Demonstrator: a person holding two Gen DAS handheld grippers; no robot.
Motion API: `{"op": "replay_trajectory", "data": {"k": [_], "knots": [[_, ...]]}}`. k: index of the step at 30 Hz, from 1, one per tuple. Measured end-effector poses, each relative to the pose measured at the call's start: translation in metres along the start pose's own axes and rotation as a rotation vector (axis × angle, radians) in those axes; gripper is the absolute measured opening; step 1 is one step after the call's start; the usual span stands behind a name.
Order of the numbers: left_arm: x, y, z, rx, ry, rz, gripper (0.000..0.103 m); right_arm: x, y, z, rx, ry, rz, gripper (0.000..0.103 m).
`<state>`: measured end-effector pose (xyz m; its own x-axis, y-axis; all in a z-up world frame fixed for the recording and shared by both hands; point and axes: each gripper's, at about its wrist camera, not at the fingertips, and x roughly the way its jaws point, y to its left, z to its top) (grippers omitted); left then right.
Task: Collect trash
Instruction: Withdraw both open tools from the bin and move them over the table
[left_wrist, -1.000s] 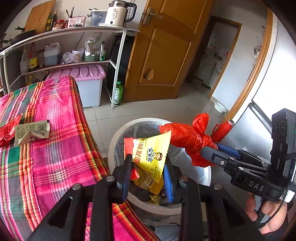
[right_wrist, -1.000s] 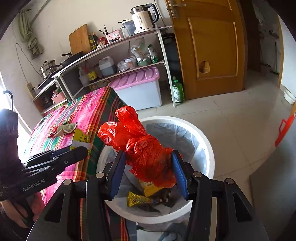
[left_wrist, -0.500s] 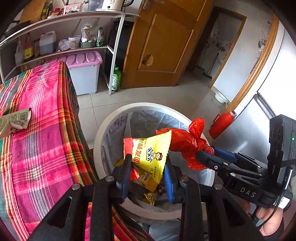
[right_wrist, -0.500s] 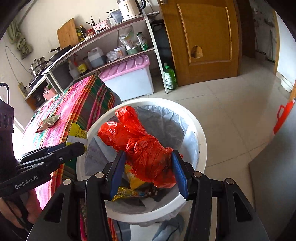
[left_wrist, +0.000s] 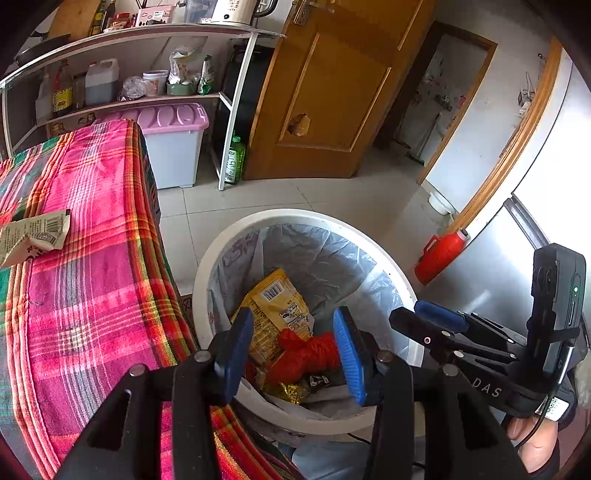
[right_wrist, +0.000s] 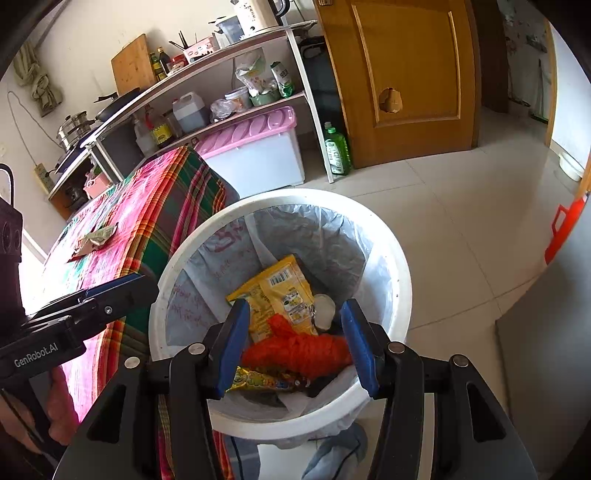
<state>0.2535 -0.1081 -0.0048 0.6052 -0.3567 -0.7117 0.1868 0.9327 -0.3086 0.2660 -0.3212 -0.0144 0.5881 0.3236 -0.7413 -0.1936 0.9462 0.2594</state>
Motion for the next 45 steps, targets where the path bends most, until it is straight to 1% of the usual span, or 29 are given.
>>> {"op": "replay_trajectory", "data": {"k": [8,17,27,40,45], "knots": [[-0.033,0.007,-0.003,-0.008,-0.081,-0.005,0.047,-0.024,0.021,0.004,-0.027,-0.066,0.035,0.053],[-0.075,0.034,-0.013,-0.040,-0.154,0.037,0.047,-0.047,0.060,0.004,-0.088,-0.118,0.091,0.053],[-0.114,0.065,-0.034,-0.077,-0.213,0.088,0.047,-0.053,0.101,0.001,-0.167,-0.127,0.150,0.053],[-0.150,0.107,-0.059,-0.134,-0.252,0.169,0.047,-0.048,0.148,-0.010,-0.261,-0.102,0.215,0.053],[-0.159,0.122,-0.062,-0.160,-0.263,0.193,0.047,-0.044,0.166,-0.010,-0.296,-0.097,0.234,0.053]]}}
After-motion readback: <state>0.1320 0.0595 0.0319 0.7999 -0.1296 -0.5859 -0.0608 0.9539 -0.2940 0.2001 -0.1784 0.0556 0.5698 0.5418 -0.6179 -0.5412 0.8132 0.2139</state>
